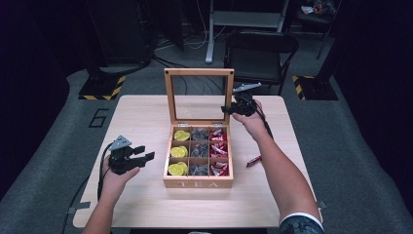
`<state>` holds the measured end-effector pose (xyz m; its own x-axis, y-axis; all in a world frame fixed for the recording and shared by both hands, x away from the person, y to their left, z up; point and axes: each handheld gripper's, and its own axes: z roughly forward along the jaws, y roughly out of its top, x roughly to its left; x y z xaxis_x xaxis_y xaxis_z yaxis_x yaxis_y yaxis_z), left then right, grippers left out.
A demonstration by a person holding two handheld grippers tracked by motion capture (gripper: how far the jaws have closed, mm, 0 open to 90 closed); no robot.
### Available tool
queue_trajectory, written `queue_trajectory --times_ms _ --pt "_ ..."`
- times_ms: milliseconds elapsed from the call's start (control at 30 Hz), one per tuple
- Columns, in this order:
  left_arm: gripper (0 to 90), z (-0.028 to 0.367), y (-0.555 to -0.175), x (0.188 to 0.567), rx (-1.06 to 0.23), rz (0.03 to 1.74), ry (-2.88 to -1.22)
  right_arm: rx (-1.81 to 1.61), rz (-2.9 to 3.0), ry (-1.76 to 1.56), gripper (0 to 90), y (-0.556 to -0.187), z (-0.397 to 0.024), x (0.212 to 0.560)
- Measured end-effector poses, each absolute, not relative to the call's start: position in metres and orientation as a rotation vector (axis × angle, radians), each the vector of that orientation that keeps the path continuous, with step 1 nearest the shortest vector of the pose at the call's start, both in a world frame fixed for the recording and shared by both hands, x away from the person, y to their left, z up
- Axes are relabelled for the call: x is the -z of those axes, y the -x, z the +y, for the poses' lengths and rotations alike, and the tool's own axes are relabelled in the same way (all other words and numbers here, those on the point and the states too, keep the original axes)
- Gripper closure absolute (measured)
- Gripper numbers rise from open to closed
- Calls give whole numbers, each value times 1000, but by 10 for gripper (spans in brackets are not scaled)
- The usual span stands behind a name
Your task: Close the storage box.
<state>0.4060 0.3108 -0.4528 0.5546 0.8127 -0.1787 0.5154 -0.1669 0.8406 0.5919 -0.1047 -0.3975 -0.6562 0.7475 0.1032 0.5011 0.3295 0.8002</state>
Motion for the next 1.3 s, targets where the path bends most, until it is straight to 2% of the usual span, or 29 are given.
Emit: queue_trajectory --times_ms 367,633,900,1300 --pt "440 303 -417 440 -363 1062 -1827 -1226 2328 -1051 618 -582 -106 395" --pt "443 289 -442 419 -379 1015 -1889 -1232 2313 -1031 619 -574 -107 396" --pt "450 280 -462 405 -348 1010 -1872 -1216 2316 -1012 618 -569 -107 395" --pt "452 270 -484 378 -378 985 -1882 -1221 2303 -982 610 -558 -107 397"
